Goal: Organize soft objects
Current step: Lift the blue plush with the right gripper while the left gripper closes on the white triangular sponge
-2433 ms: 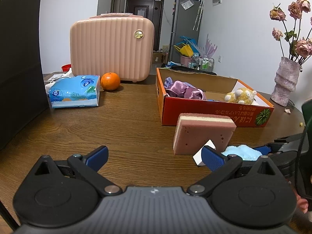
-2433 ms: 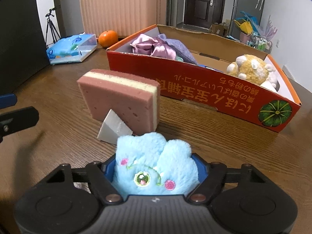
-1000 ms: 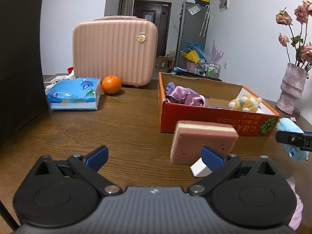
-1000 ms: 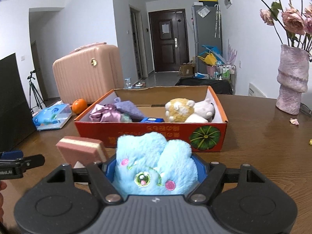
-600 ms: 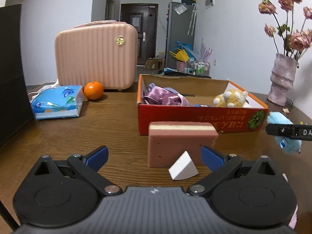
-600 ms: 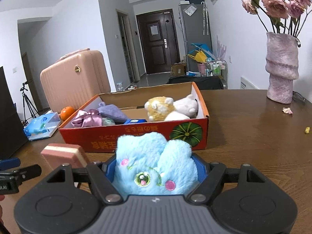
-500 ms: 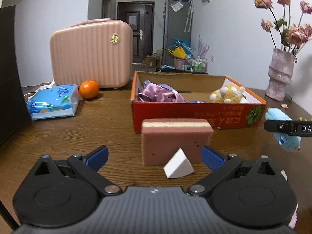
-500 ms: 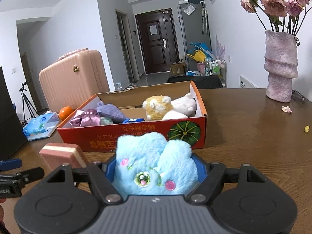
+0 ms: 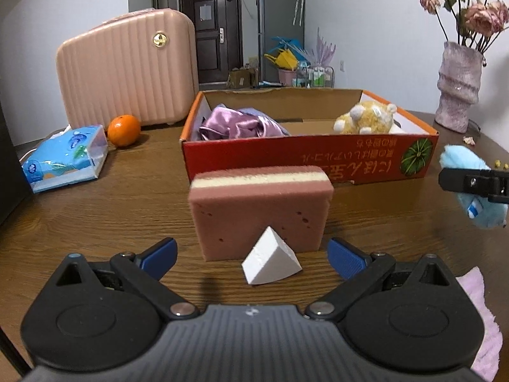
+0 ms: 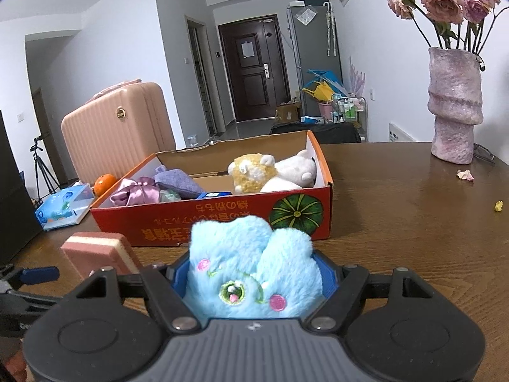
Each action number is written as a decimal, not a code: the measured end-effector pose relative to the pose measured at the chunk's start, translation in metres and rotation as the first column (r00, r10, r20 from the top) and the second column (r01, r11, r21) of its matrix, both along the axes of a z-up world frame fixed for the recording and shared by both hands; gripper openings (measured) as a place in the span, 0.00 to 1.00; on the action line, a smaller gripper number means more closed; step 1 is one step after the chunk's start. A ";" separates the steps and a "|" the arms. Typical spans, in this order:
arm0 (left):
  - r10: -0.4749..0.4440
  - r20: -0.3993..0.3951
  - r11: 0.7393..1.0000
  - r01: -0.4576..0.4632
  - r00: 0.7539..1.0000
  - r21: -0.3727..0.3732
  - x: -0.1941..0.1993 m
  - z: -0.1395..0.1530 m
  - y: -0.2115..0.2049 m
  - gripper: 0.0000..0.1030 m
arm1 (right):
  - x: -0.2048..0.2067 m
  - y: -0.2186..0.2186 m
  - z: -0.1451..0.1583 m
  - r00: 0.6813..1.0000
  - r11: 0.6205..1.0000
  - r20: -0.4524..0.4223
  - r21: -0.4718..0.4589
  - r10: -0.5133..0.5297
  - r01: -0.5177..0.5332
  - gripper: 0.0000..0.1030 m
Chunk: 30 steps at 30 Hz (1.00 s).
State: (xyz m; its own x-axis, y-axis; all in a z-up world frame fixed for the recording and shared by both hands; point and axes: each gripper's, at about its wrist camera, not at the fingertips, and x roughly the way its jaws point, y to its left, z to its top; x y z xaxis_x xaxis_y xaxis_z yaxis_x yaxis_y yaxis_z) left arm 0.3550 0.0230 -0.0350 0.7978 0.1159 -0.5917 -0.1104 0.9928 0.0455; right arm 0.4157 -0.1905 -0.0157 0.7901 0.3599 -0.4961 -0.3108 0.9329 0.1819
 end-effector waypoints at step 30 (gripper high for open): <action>-0.009 -0.067 0.999 0.007 0.998 -0.035 0.014 -0.012 -0.004 0.34 | -0.002 0.004 -0.006 1.000 1.000 0.018 -0.019 -0.013 0.013 0.72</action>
